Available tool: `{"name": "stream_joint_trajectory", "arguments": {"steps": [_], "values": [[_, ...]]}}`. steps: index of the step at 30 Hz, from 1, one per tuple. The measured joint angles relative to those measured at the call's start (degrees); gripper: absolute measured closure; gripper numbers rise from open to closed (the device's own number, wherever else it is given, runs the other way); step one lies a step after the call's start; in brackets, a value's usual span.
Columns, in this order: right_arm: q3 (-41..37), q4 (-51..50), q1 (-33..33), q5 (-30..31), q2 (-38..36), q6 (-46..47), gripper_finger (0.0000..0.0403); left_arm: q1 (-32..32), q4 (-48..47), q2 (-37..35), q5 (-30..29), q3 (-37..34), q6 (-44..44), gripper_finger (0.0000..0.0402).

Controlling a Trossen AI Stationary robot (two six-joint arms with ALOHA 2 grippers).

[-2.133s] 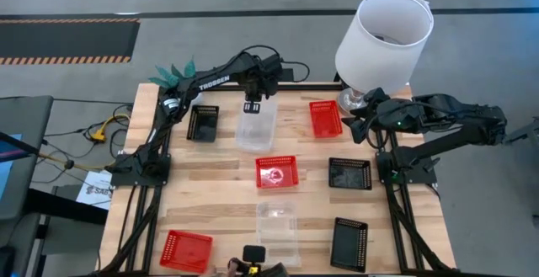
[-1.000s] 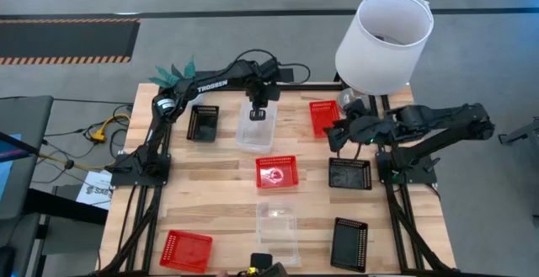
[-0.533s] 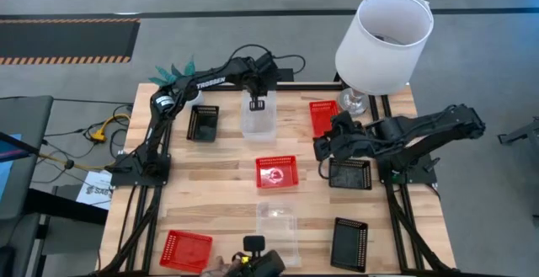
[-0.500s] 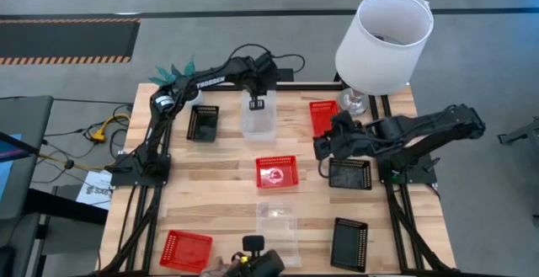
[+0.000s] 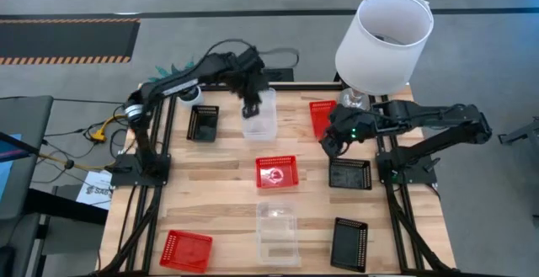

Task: Stack baskets by color
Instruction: Stack the transparent bin on the stacked transparent bins

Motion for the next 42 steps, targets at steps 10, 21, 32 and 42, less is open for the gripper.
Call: {"name": "stream_joint_trajectory", "arguments": {"steps": [10, 21, 32, 42], "values": [[-18.2, 8.6, 0.2, -8.3, -11.6, -8.7, 0.0154, -15.2, 4.5, -22.3, 3.7, -29.5, -17.7, 0.0401], [-23.0, 17.2, -0.3, -8.6, -10.7, -22.9, 0.0154, -34.5, 32.8, -28.6, 9.2, -44.2, -55.5, 0.0348], [-23.0, 17.2, -1.4, -8.7, -7.8, -28.0, 0.0154, -39.3, 55.5, -15.2, 2.0, -43.0, -55.2, 0.0207], [-23.0, 12.4, -1.4, -11.2, -7.9, -27.9, 0.0154, -39.4, 49.0, -2.3, 0.5, -33.0, -43.2, 0.0179]]}}
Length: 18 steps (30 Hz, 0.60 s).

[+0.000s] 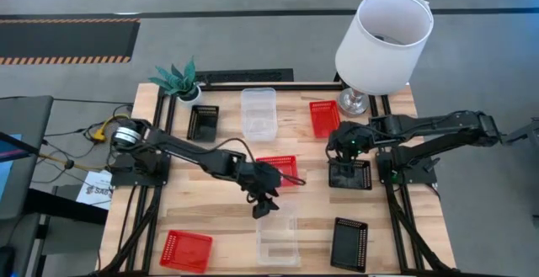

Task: Stack baskets by color
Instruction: Stack the transparent bin on the stacked transparent bins

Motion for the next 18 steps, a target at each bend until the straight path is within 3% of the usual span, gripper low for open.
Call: {"name": "stream_joint_trajectory", "arguments": {"steps": [14, 18], "values": [[0.0, -0.6, 0.1, -0.4, 0.0, 0.0, 0.0154, -2.0, -2.0, 6.7, -4.4, 1.8, 6.7, 0.0196], [0.0, -0.9, 0.1, -0.4, 0.0, 0.0, 0.0154, -3.0, -3.4, 6.7, -8.8, 1.8, 8.9, 0.0203]]}}
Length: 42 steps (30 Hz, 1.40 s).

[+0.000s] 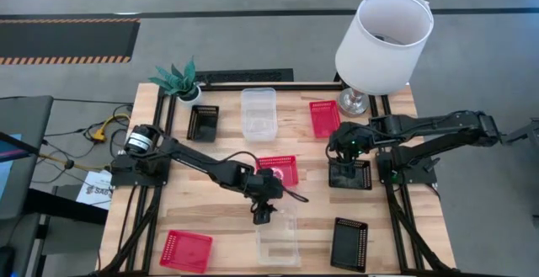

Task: Stack baskets by color
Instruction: Stack the transparent bin on the stacked transparent bins

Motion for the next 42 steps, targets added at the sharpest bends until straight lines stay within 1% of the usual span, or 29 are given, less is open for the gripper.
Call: {"name": "stream_joint_trajectory", "arguments": {"steps": [2, 4, 8, 10, 11, 13, 16, 22, 25, 27, 29, 32, 34, 37, 39, 42], "values": [[0.0, -0.1, 0.0, 0.0, 0.0, 0.0, 0.0154, -0.5, -0.8, 0.0, -0.4, 0.0, 0.1, 0.0221], [0.0, -0.2, 0.0, 0.0, 0.0, 0.0, 0.0154, -1.0, -2.3, 0.0, -0.8, 0.0, 0.1, 0.0248], [0.0, -0.2, 0.0, 0.0, 0.0, 0.0, 0.0154, -1.4, -4.4, 0.0, -3.0, 0.0, 0.2, 0.0324], [0.0, -0.2, 0.0, 0.0, 0.0, 0.0, 0.0154, -1.4, -4.3, 0.0, -2.6, 0.0, -0.1, 0.0371], [0.0, -0.2, 0.0, 0.0, 0.0, 0.0, 0.0154, -1.3, -4.2, 0.0, -2.1, 0.0, -0.8, 0.0386], [0.0, -0.2, 0.0, 0.0, 0.0, 0.1, 0.0154, -1.2, -3.9, 0.0, -2.0, 0.0, -2.1, 0.0395], [0.0, -0.2, 0.0, 0.0, -0.1, 1.2, 0.0154, -0.6, -3.2, -1.7, 0.4, -0.1, -2.0, 0.0399], [0.0, -0.2, 0.0, 0.0, -1.1, 4.4, 0.0154, 3.2, -2.2, -10.8, 5.3, 0.0, 1.8, 0.0401], [0.1, 0.4, 0.0, 0.0, -1.9, 6.2, 0.0154, 6.4, -3.3, -17.0, 5.7, 0.0, 3.7, 0.0401], [0.1, 1.0, 0.0, 0.1, -2.5, 8.0, 0.0154, 9.2, -4.9, -21.3, 4.8, 0.0, 4.5, 0.0401], [0.1, 2.5, 0.0, 0.1, -3.2, 9.6, 0.0154, 12.7, -8.6, -25.3, 3.0, 0.0, 5.7, 0.0401], [0.1, 4.9, 0.0, 0.2, -3.8, 12.0, 0.0154, 20.2, -12.7, -29.6, 2.6, 0.0, 10.2, 0.0402], [0.1, 7.3, 0.0, 0.2, -3.8, 12.9, 0.0154, 26.5, -13.9, -31.0, 5.1, 0.4, 14.2, 0.0401], [0.1, 10.0, 0.0, 0.2, -3.7, 13.5, 0.0154, 37.0, -16.8, -30.4, 11.4, 3.0, 22.8, 0.0401], [0.1, 10.4, 0.0, 0.2, -3.2, 15.0, 0.0154, 43.8, -18.1, -28.0, 16.0, 6.3, 27.9, 0.0401], [0.1, 11.2, 0.0, 0.3, -2.4, 18.3, 0.0154, 52.7, -23.9, -22.1, 21.2, 12.9, 35.6, 0.0401]]}}
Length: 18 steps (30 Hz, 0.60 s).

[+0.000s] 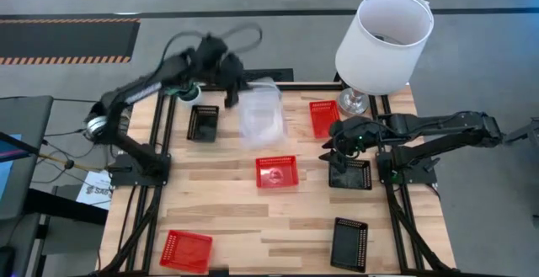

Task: Stack baskets by color
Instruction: Stack the transparent bin on the stacked transparent bins

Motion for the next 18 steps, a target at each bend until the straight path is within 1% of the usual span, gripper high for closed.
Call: {"name": "stream_joint_trajectory", "arguments": {"steps": [2, 4, 7, 10, 14, 18], "values": [[0.0, -0.2, -0.1, 0.0, 0.2, 1.9, 0.0154, 4.4, -3.7, 4.9, 1.6, 5.5, 5.3, 0.0401], [0.0, 0.9, -0.1, 0.1, 0.7, 4.0, 0.0154, 7.5, -8.7, 10.2, 2.4, 11.0, 9.9, 0.0401], [0.0, 1.0, -0.1, 0.6, 0.9, 6.3, 0.0154, 9.9, -14.7, 17.6, 2.6, 18.6, 15.0, 0.0401], [0.0, 0.8, -0.1, 1.9, 1.3, 7.8, 0.0154, 11.0, -17.8, 23.0, 3.5, 24.4, 17.2, 0.0401], [0.0, 1.0, -0.1, 3.3, 1.2, 8.5, 0.0154, 10.9, -22.0, 27.7, 1.4, 28.4, 19.3, 0.0401], [0.0, 1.1, -0.1, 3.5, 1.2, 8.5, 0.0154, 10.9, -24.8, 29.7, 0.7, 28.8, 20.1, 0.0401]]}}
